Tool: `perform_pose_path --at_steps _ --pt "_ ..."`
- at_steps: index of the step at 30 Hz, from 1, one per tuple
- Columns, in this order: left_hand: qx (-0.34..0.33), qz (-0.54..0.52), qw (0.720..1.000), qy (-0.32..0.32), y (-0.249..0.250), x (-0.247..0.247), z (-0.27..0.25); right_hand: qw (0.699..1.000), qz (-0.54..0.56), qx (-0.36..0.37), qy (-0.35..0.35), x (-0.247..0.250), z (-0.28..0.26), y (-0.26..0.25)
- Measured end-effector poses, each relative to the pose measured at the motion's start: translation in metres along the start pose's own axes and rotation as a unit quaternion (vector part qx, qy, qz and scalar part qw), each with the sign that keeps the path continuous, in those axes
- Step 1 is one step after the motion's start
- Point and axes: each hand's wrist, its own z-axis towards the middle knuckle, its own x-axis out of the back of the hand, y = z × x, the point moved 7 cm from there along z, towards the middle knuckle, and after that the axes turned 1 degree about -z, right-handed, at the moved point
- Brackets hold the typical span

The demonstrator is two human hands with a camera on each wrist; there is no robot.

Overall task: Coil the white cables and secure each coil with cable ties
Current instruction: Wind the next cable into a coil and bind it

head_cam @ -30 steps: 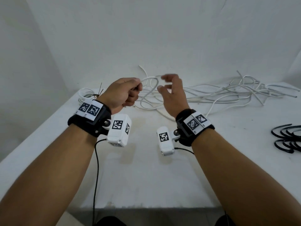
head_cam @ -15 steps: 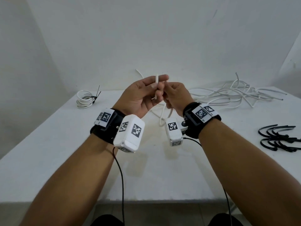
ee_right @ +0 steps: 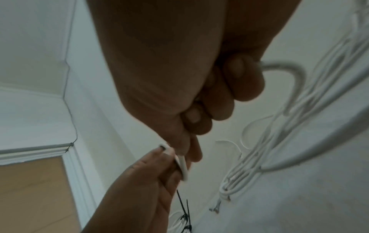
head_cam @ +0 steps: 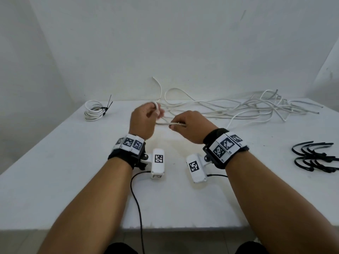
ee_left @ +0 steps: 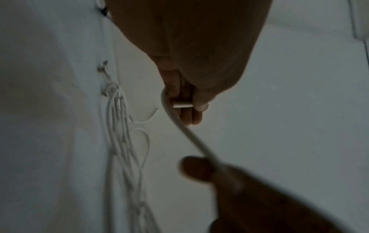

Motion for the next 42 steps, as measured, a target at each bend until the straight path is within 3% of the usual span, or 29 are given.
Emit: perform_pose_path --at_steps 2,7,11,16,23,29,33,42 --pt "0.008 0.067 0.995 -0.077 -0.006 -0.014 -0.006 0.998 0.014 0.008 0.062 0.015 0.004 0.002" --pt "0.071 0.033 0.966 -0.247 -0.016 -0.032 -0.02 0.979 0.123 -0.008 0.162 0.036 -0.002 0.026" --pt "0.147 -0.098 0.941 -0.287 -0.013 -0.046 -0.031 0.951 0.251 -0.007 0.182 0.035 -0.006 0.038" --pt "0.188 -0.218 0.917 -0.276 -0.004 -0.059 -0.036 0.933 0.295 0.002 0.207 0.042 -0.006 0.045" --pt "0.169 -0.286 0.906 -0.262 0.018 -0.061 -0.045 0.931 0.313 -0.022 0.188 0.035 -0.004 0.05" --pt "0.152 -0.348 0.903 -0.201 0.018 -0.051 -0.038 0.969 0.234 -0.038 0.069 0.004 0.003 0.045" --pt "0.155 -0.403 0.892 -0.132 0.018 -0.045 -0.032 0.985 0.162 -0.037 0.035 -0.002 0.007 0.031" --pt "0.127 -0.402 0.907 -0.024 0.015 -0.03 -0.022 0.989 0.136 -0.043 -0.048 -0.021 0.006 0.014"
